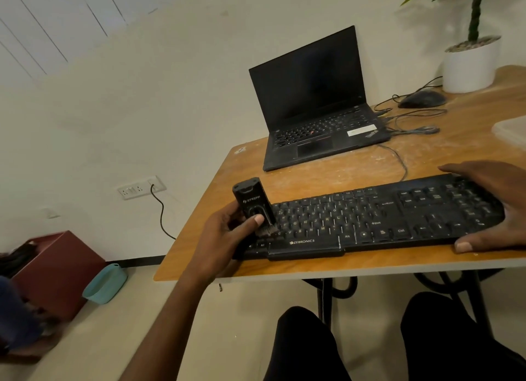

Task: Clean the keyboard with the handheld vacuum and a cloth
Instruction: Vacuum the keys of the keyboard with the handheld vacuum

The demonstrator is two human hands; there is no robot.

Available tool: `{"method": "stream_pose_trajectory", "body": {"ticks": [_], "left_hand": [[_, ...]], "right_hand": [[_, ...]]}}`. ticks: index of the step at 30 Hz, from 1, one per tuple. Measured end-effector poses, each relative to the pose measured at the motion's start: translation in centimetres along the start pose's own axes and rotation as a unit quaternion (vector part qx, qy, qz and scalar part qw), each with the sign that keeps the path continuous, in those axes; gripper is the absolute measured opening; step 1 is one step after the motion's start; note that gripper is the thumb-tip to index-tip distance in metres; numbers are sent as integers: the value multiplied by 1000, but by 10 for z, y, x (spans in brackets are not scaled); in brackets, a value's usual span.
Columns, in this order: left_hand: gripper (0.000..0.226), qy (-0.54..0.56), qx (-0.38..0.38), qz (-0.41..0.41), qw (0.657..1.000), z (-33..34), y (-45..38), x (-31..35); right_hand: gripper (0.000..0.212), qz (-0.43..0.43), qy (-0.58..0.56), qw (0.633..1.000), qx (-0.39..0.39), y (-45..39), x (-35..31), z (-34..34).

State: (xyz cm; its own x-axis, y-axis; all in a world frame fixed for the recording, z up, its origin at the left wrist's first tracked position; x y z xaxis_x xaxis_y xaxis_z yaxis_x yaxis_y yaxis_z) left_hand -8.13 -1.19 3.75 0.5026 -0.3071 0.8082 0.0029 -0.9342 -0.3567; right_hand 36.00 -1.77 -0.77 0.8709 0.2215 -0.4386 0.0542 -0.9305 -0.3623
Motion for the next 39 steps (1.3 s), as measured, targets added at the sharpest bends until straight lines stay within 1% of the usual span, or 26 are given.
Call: {"method": "stream_pose_trajectory", "body": {"ticks": [3, 8, 14, 18, 22, 25, 27, 29, 32, 34, 36, 39], "left_hand": [[28, -18, 23, -10, 1000, 8, -31, -8], [32, -39, 23, -10, 999, 15, -64, -18], [35, -55, 37, -11, 998, -15, -59, -32], [36, -57, 55, -21, 997, -28, -58, -36], [31, -38, 24, -22, 999, -2, -58, -23], [29, -42, -18, 5, 999, 29, -61, -4], [27, -51, -29, 29, 998, 44, -62, 7], [25, -49, -30, 34, 998, 47, -60, 9], [27, -41, -23, 15, 999, 32, -55, 1], [29, -41, -5, 2, 999, 15, -53, -7], [29, -49, 21, -5, 999, -3, -50, -14], [28, -34, 34, -21, 999, -18, -40, -20]], "right_hand": [[129, 1, 0, 1000, 1, 2, 2, 1], [127, -2, 7, 1000, -20, 1, 0, -1], [124, -1, -12, 1000, -28, 5, -6, -3], [125, -9, -1, 1000, -19, 2, -6, -4], [126, -5, 0, 1000, -22, 3, -3, -4], [125, 0, -4, 1000, -26, 3, -6, -5], [130, 0, -5, 1000, -24, 4, -7, -6], [136, 3, 0, 1000, -22, 4, -7, -5], [138, 5, 5, 1000, -28, 4, -7, -3], [138, 2, 4, 1000, -29, 3, -7, -3], [135, -4, 6, 1000, -27, 2, -6, -3], [128, -13, 9, 1000, -20, 1, -4, -3]]}}
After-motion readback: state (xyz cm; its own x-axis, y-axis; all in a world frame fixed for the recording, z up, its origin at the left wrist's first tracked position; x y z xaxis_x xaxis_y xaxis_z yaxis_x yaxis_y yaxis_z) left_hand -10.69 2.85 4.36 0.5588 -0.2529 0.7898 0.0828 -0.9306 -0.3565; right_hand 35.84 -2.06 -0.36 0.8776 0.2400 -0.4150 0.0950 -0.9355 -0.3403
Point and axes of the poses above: each hand's wrist, its own y-axis away from the middle knuckle, its own z-axis out of the palm, x = y × z, the point moved 5 cm from there along -y, towards the middle knuckle, and after that the axes turned 14 degrees about x, right-handed, at the moved point
